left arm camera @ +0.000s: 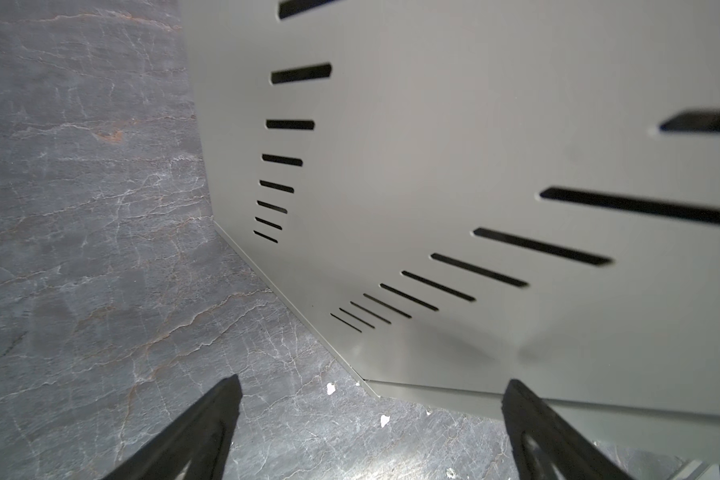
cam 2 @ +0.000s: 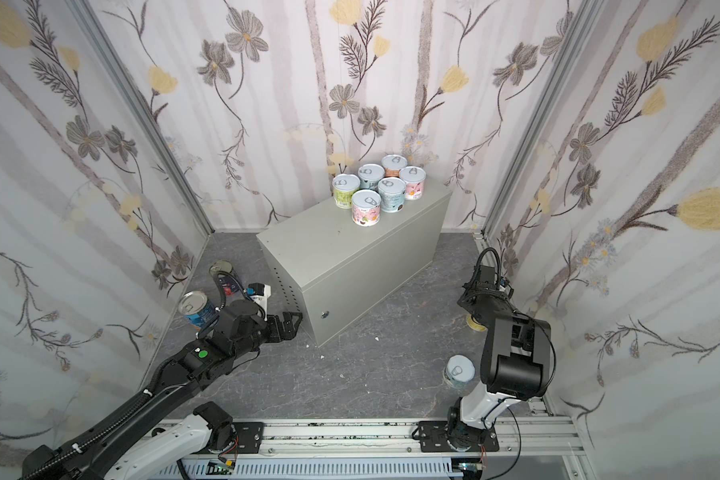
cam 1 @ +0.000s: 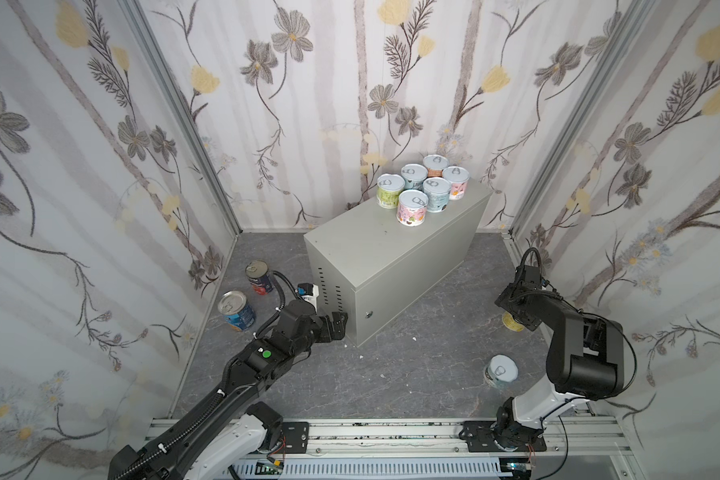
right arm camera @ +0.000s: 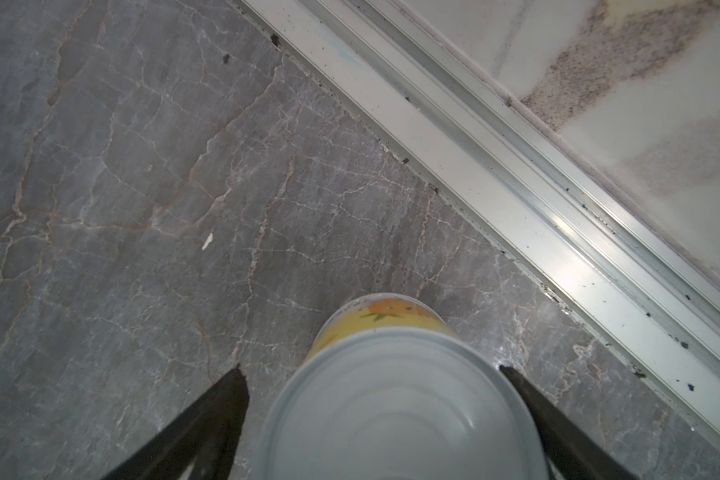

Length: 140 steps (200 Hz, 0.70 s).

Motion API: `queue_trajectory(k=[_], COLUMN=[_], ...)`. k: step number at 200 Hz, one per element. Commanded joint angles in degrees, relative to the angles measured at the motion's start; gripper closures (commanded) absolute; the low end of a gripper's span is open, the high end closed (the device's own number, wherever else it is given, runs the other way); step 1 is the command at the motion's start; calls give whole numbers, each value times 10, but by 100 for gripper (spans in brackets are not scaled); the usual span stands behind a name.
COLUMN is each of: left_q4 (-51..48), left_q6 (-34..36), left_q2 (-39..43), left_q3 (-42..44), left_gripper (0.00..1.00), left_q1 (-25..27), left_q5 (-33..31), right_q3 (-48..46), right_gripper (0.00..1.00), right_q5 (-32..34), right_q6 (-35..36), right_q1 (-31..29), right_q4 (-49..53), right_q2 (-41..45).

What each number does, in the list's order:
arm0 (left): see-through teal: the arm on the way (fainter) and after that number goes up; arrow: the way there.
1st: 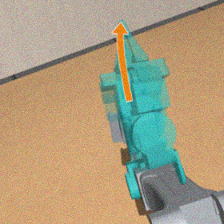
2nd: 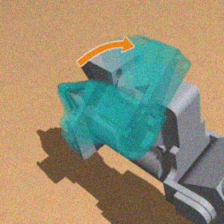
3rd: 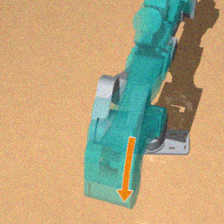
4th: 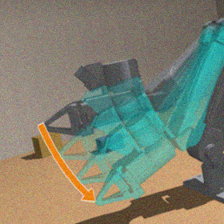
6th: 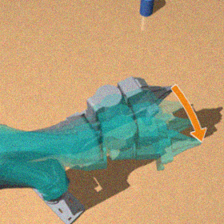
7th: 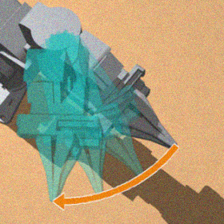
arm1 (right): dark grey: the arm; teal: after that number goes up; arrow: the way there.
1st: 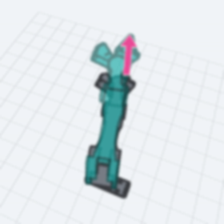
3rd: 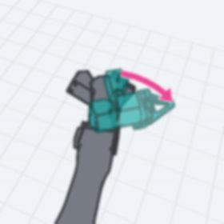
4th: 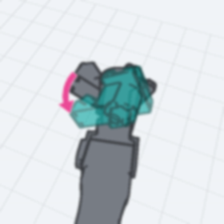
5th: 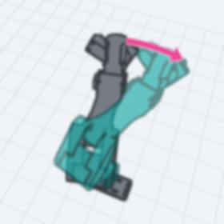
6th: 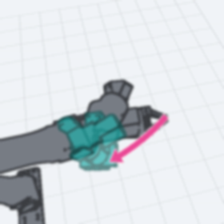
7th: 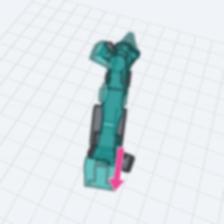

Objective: Place and organize the canned foods onto the counter
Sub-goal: 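Close the right gripper around the yellow-labelled floor can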

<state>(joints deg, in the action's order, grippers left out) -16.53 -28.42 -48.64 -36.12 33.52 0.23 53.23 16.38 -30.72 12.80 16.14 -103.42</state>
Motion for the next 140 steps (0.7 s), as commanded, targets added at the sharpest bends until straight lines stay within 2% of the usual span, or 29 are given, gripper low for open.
queue_trajectory(k=[1,17,108,140], left_q4=[26,27,33,34], left_q6=[3,4,5,3], left_q2=[5,6,11,12], left_q3=[2,3,7,6], left_gripper=[0,0,0,0], left_q1=[0,0,0,0], left_q5=[4,8,14,17], right_q3=[-3,-7,-7,-11], right_gripper=[8,13,22,29], right_q5=[10,9,14,13], right_q6=[11,12,22,28], right_q1=[-1,-1,0,0], right_q4=[-3,-6,-3,-6], right_q2=[-7,-12,-11,-8])
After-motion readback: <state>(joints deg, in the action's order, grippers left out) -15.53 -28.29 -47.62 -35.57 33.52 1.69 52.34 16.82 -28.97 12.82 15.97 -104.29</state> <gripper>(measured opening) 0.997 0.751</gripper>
